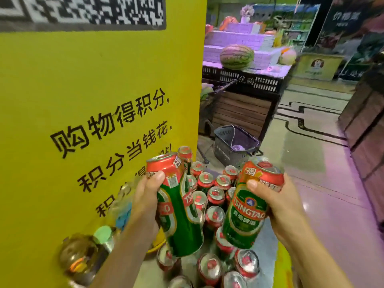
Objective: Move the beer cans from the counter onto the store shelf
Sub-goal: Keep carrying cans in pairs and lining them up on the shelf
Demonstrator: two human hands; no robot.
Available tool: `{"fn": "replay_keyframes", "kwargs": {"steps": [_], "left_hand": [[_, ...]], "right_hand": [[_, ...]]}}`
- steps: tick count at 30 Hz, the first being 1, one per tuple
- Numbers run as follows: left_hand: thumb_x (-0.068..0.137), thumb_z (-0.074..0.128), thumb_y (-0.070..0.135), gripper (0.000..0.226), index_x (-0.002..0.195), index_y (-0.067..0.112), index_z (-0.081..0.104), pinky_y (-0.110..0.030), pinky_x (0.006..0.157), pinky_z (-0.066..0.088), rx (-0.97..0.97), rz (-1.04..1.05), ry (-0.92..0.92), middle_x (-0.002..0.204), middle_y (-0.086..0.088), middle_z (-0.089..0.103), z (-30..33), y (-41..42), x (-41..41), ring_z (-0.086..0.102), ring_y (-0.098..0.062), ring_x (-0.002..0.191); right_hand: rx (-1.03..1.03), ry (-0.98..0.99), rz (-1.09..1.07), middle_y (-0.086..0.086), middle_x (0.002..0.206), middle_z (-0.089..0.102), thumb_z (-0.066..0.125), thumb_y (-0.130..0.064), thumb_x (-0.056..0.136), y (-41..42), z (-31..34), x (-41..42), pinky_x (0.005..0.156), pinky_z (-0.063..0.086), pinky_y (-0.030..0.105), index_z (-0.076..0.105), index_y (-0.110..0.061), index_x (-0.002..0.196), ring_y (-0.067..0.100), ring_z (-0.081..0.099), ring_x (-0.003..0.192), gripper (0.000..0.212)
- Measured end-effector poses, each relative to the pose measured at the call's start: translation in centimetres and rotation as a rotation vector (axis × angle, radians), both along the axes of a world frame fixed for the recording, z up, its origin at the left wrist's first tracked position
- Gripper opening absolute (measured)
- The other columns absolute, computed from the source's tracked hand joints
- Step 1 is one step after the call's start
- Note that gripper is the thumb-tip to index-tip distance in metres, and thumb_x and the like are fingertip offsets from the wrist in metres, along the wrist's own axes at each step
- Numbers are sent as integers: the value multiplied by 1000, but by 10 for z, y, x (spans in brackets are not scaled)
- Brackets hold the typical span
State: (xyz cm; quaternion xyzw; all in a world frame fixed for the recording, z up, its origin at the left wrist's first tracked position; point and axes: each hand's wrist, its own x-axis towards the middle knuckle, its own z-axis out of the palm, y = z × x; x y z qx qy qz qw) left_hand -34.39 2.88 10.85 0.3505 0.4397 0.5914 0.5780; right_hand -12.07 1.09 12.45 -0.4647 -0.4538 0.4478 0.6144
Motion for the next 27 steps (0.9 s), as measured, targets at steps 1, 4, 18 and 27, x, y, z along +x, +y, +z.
{"fn": "replay_keyframes", "kwargs": {"steps": [1, 4, 18, 27], "left_hand": [[49, 66, 52, 80, 117, 11, 58, -36, 62, 57, -16, 32, 3, 97, -15, 72, -2, -18, 1, 71, -28, 82], [31, 80, 60, 92, 105, 9, 64, -32, 56, 56, 8, 121, -28, 86, -14, 73, -5, -77, 2, 71, -27, 74], [14, 84, 64, 114, 108, 1, 61, -34, 58, 57, -78, 863, -127, 90, -20, 70, -30, -402, -48, 69, -29, 72], [36, 78, 53, 82, 103, 8, 63, -34, 58, 56, -67, 1516, -136, 84, -13, 72, -34, -615, -40, 69, -25, 71]], "right_hand": [[0, -29, 29, 14, 94, 72, 90, -41, 27, -11, -4, 0, 69, 57, 41, 58, -12, 112, 31, 70, 82, 95], [-8, -51, 120, 6, 96, 73, 87, -40, 27, -45, -12, -5, 74, 57, 38, 59, -20, 107, 26, 70, 86, 88], [-134, -106, 890, -1, 86, 73, 84, -31, 37, -215, -35, -122, 67, 54, 34, 62, -27, 95, 21, 70, 78, 62], [-124, -224, 1416, 2, 97, 68, 83, -35, 39, -372, -33, -228, 75, 54, 39, 56, -27, 105, 24, 66, 88, 72]]}}
